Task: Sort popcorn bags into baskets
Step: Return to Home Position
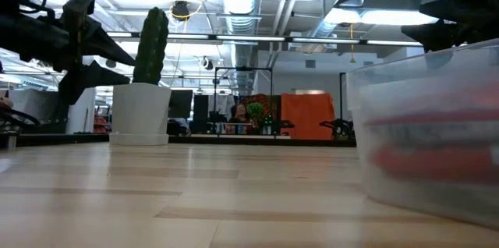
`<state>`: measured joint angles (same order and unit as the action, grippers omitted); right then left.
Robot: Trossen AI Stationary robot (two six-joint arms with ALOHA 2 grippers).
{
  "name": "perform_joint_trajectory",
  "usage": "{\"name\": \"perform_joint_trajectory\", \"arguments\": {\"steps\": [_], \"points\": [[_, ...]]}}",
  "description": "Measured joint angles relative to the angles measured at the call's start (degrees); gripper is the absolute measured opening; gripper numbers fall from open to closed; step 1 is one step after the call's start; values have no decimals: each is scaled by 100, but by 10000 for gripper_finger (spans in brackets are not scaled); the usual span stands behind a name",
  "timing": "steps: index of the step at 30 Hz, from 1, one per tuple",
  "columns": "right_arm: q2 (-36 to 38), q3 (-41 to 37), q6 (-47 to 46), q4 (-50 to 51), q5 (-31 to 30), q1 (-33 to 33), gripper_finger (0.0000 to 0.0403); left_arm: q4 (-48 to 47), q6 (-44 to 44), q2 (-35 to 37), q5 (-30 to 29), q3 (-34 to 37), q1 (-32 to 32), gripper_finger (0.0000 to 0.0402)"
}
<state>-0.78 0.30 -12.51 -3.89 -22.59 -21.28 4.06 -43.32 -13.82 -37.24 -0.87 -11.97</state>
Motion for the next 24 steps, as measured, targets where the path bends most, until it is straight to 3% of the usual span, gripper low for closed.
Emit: {"name": "perform_joint_trajectory", "arguments": {"steps": [24], "points": [[0,0,0,0,0,-1,226,-128,-1,72,-2,-37,-2,177]]}}
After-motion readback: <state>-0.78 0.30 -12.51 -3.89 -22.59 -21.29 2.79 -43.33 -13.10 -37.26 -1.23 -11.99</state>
